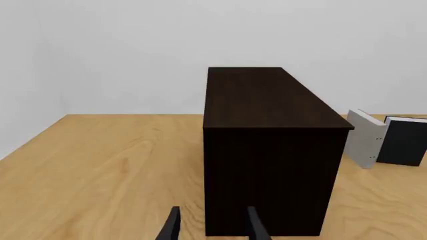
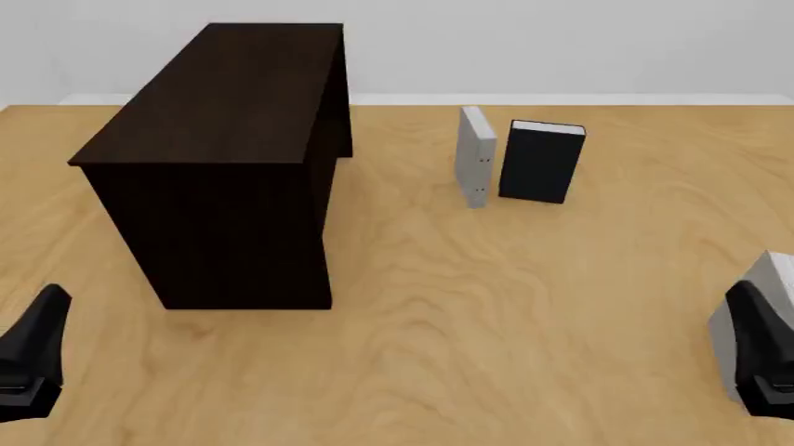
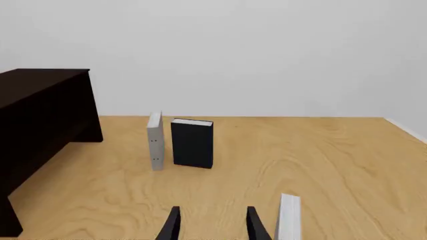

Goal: Pick up the book on the right and place it under the cabinet shelf.

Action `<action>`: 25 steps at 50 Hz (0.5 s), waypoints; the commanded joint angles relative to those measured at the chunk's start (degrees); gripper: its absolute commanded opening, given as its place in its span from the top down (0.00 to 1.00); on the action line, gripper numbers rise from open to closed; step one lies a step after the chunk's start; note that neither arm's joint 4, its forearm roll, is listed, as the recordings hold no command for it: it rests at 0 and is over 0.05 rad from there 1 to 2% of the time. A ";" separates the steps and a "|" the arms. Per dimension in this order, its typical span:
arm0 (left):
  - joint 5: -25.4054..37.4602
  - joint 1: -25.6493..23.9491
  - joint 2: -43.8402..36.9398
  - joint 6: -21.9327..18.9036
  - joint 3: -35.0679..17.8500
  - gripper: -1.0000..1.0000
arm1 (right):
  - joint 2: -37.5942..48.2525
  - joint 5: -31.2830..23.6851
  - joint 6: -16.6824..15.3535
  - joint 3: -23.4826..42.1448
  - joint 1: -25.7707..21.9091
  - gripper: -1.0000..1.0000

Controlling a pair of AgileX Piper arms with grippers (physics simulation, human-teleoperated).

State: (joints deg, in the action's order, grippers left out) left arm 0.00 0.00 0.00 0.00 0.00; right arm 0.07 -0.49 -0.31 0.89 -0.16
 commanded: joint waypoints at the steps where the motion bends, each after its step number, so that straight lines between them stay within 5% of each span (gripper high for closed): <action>1: 0.00 0.00 0.00 0.00 0.00 0.00 | -0.03 -0.49 -0.57 0.26 -0.24 0.00; 25: 0.00 0.00 0.00 0.00 0.00 0.00 | 0.19 -2.04 -2.13 1.91 1.23 0.00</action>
State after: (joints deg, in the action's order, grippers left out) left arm 0.00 0.00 0.00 0.00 0.00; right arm 0.15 -1.72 -1.69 1.78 0.55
